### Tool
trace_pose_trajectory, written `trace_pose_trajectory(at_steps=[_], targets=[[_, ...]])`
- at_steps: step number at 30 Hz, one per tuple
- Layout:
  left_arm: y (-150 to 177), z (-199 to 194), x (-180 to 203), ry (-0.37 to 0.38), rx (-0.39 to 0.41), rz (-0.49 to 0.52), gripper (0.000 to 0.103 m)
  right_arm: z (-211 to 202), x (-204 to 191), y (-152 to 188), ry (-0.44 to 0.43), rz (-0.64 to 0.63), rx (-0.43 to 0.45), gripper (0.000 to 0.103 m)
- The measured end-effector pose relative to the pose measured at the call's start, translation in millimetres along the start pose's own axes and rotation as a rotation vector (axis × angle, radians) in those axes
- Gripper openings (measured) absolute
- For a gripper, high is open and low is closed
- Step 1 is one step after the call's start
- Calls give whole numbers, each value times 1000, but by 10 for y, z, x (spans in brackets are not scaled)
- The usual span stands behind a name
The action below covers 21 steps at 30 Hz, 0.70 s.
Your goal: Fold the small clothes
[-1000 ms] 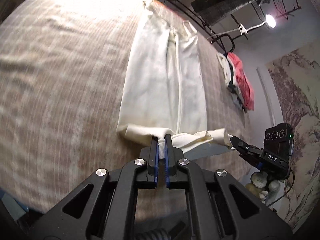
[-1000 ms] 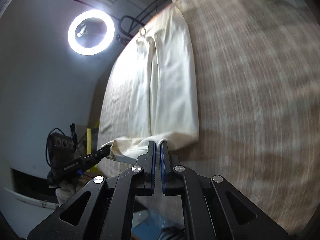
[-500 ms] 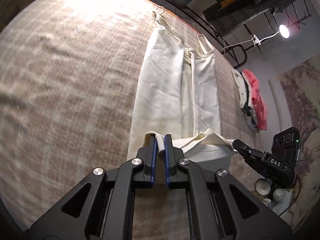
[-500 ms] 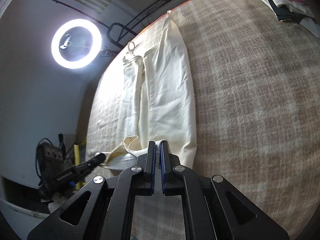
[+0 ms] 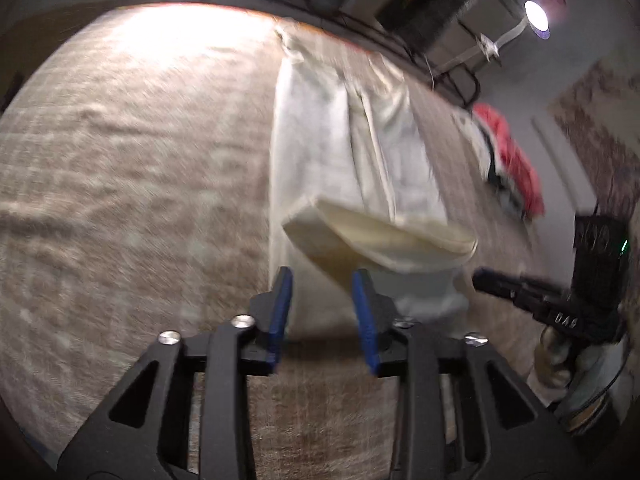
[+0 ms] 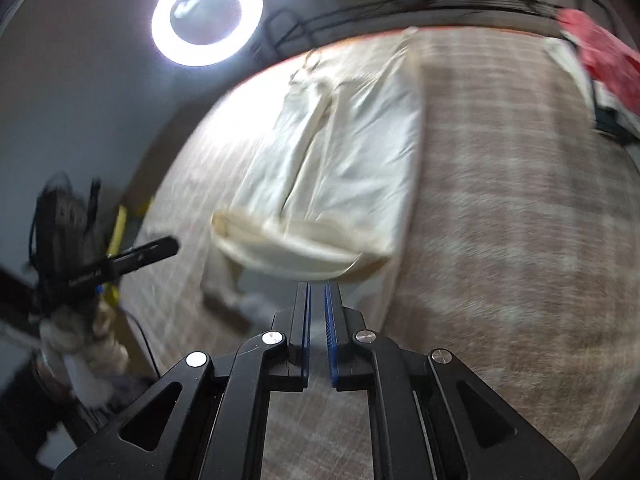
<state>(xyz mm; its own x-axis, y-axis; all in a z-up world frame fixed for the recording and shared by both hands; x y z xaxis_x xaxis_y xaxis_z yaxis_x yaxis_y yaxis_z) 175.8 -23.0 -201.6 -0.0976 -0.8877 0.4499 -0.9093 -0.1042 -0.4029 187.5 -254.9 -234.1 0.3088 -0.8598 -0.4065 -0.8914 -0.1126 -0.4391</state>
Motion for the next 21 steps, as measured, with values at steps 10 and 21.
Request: trace_pose_trajectory(at_steps=[10,21], targets=[[-239,433,172,-141,26,93,23,427,-106,-424,127,-79,-5,7],[-933,541,-135,-178,99,25,23,319,284,-902,155,-7,94,8]])
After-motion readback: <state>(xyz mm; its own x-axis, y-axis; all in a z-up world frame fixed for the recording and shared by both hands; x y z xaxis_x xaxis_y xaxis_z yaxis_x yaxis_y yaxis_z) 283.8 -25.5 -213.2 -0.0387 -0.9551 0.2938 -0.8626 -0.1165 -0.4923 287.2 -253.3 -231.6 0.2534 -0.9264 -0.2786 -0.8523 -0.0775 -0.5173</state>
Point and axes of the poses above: each gripper's, at about its wrist camera, not at the fingertips, and z roughly the way its jaws point, x to its right, y to its underside, the point moved 1 cm from there along z, roughly the way its jaws point, and after that the axes turned 2 degrees about y, right-handed, at the moved point
